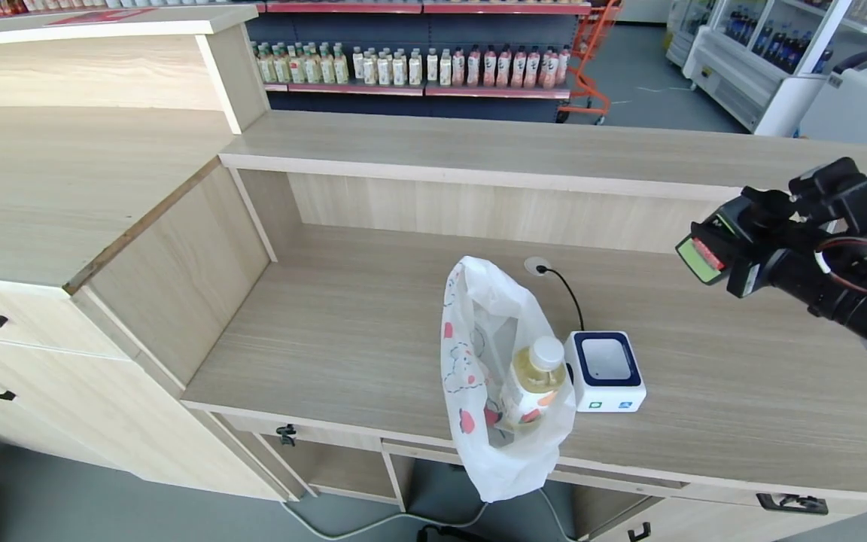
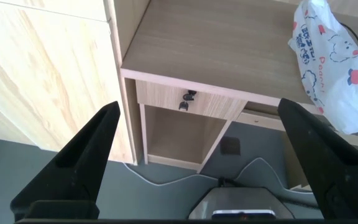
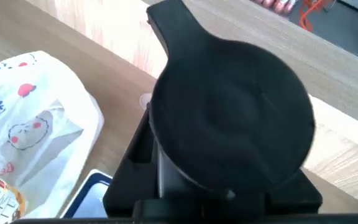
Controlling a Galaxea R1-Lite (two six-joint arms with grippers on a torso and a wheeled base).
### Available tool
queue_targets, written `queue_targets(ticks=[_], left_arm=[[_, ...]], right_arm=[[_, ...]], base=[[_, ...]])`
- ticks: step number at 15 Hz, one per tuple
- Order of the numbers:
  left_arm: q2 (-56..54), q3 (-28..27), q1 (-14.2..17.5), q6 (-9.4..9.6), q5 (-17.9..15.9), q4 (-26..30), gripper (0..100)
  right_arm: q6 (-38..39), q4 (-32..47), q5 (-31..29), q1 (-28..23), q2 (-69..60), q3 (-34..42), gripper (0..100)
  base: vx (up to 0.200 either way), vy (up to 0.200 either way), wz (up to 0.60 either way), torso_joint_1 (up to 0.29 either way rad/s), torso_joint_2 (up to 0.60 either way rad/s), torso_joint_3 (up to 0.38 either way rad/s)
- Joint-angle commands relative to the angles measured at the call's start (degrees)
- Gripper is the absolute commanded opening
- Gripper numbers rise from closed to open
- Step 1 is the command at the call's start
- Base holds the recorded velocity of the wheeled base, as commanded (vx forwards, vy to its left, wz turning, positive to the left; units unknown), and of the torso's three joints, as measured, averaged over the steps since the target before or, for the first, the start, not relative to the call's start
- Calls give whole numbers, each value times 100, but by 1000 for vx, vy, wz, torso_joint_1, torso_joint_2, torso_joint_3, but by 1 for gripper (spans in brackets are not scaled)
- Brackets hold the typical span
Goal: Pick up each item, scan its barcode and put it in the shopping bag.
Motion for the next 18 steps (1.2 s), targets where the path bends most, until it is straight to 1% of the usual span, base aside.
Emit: queue_targets(ticks=[1,3,7,9,14,18], left_arm=[[-2,1,5,-2,-2,-5,100],[-2,1,5,-2,-2,-5,100],[-2,1,5,-2,-2,-5,100],[-2,1,5,-2,-2,-5,100],[-2,1,5,-2,-2,-5,100],[-2,1,5,-2,-2,-5,100]], right_arm=[[500,-92,4,538,762,-240,0],[711,-92,4,810,1061,-310,0],[729,-31,12,1179,1386,-266,0],[729,-66,12,1276,1536,-301,0],[711,-171,12,1311,1852,-328,0],[711,-286,12,1320,2318,-582,0]], base=[[0,0,0,0,0,0],[0,0,0,0,0,0],[0,0,0,0,0,0],[0,0,0,0,0,0],[0,0,0,0,0,0],[0,0,0,0,0,0]])
